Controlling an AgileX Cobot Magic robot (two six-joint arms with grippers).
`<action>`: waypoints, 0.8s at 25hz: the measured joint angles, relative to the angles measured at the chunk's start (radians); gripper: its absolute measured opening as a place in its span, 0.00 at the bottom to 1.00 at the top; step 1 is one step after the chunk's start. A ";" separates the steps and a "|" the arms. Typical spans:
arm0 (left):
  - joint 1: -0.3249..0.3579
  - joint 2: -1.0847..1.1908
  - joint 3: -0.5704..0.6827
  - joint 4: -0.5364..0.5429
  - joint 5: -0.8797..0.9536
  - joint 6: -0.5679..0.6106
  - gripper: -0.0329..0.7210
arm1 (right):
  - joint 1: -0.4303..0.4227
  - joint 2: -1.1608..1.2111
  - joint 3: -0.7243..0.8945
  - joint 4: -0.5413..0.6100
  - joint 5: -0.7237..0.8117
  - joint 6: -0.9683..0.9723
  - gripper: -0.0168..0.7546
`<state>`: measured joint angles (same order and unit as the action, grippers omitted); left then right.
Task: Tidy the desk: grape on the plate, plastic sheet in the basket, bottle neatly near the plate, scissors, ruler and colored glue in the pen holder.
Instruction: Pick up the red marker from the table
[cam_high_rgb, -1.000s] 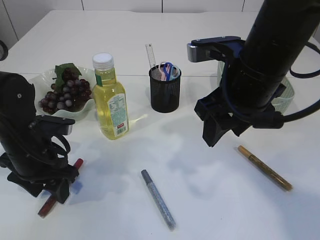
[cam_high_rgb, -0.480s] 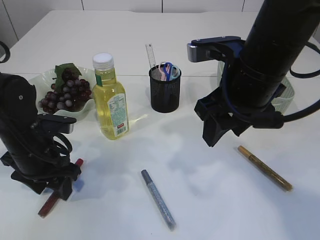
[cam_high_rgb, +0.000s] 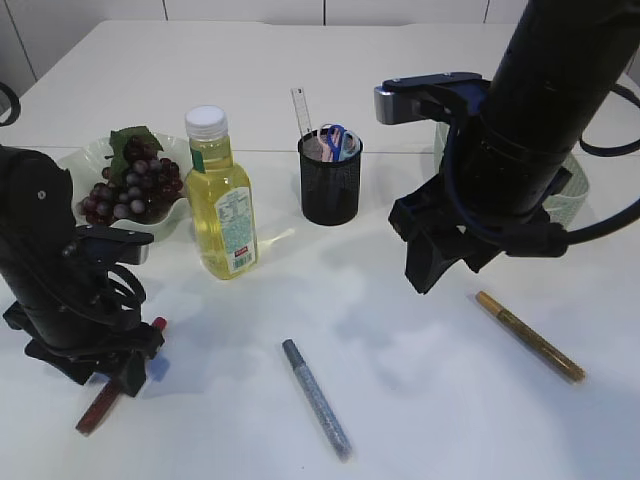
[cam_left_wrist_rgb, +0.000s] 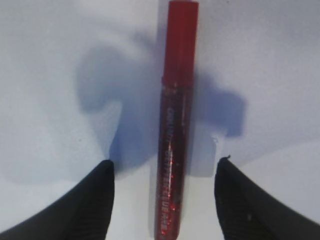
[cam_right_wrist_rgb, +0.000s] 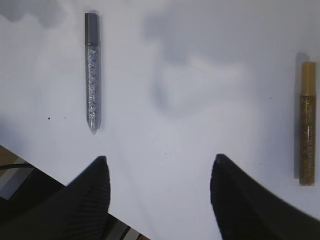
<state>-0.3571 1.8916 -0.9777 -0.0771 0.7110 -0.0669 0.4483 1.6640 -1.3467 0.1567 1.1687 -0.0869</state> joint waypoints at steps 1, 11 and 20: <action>0.000 0.000 0.000 0.000 -0.002 0.000 0.65 | 0.000 0.000 0.000 0.000 0.000 0.000 0.67; 0.000 0.000 0.000 0.020 -0.011 0.000 0.65 | 0.000 0.000 0.000 0.000 0.000 0.000 0.67; 0.000 0.000 0.000 0.022 -0.013 0.000 0.65 | 0.000 0.000 0.000 0.000 0.000 -0.002 0.67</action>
<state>-0.3571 1.8916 -0.9777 -0.0548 0.6976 -0.0667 0.4483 1.6640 -1.3467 0.1567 1.1687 -0.0886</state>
